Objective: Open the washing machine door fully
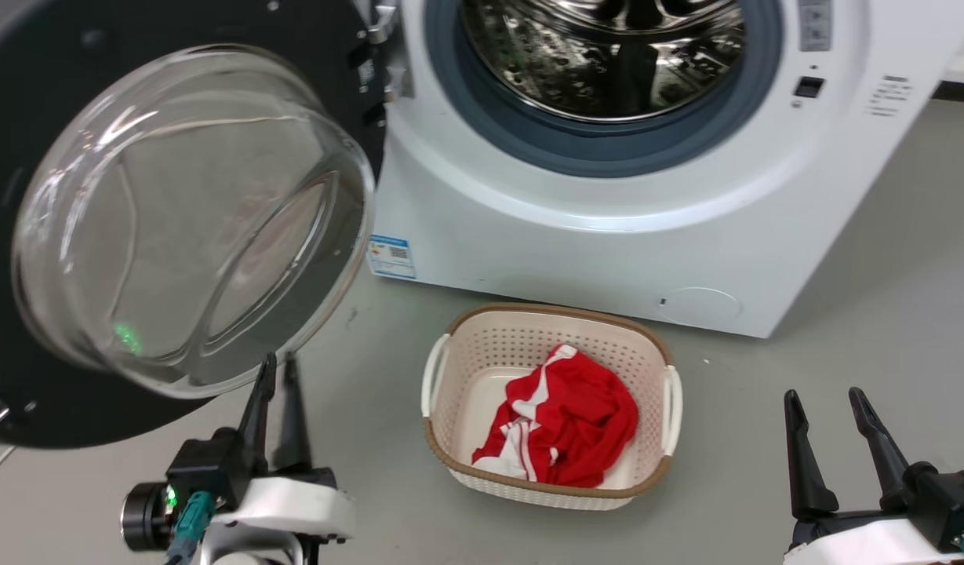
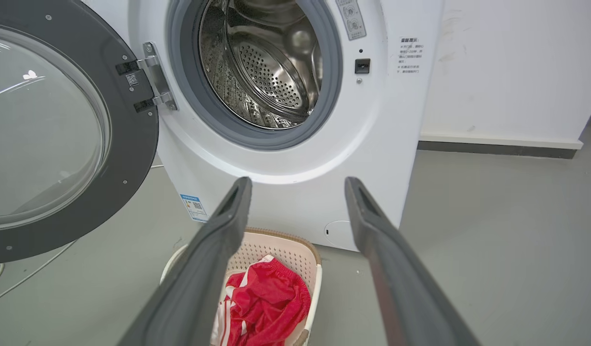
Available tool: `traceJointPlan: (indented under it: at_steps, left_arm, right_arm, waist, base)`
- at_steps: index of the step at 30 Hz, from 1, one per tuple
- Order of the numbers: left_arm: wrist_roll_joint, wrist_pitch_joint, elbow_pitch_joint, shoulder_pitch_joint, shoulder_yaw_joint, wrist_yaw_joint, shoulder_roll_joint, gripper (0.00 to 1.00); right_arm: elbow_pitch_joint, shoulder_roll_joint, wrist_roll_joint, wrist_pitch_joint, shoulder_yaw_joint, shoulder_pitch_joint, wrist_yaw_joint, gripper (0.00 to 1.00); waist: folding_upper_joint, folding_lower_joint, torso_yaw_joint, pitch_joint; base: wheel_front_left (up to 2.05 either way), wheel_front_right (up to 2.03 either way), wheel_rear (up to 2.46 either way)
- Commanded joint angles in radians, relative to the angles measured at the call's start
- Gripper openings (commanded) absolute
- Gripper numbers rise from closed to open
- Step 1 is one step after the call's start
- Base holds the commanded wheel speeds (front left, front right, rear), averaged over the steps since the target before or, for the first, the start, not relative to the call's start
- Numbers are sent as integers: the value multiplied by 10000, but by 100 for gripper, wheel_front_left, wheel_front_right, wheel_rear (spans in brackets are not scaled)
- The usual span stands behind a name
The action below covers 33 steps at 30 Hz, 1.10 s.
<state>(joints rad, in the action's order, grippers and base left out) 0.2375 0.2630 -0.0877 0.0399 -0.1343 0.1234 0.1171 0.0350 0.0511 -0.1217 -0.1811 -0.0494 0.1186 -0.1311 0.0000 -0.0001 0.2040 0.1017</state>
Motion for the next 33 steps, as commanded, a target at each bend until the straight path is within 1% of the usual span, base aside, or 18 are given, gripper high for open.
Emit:
traceJointPlan:
  at_steps: [1,9,14,17,26,33]
  left_arm:
    - [-113,24,6,240,-41,-48,-34,100]
    - [-523,24,-75,623,-141,-146,-237,100]
    - [-692,24,-177,511,-245,-232,-368,100]
    - [-809,24,-264,347,-270,-205,-416,100]
    - [-936,24,-497,-140,-83,-209,-481,100]
    - [-1007,24,-626,-318,-23,-267,-510,100]
  right_arm:
    - [29,-17,69,-54,10,-158,7,100]
    - [53,-16,214,-117,44,-238,7,100]
    - [101,-17,248,-108,85,-183,7,100]
    - [172,-17,317,-84,140,-85,7,100]
    - [356,-17,350,69,309,309,7,100]
    - [453,-18,324,152,328,459,7,100]
  waist:
    - [0,1,-405,1]
    - [0,1,-1254,-75]
    - [0,1,-1727,-243]
    - [0,1,-1930,-393]
    - [0,1,-2144,-909]
    - [0,1,-2197,-1040]
  base:
    - [0,0,0]
    - [0,0,0]
    - [0,0,0]
    - [0,0,0]
    - [0,0,0]
    - [0,0,0]
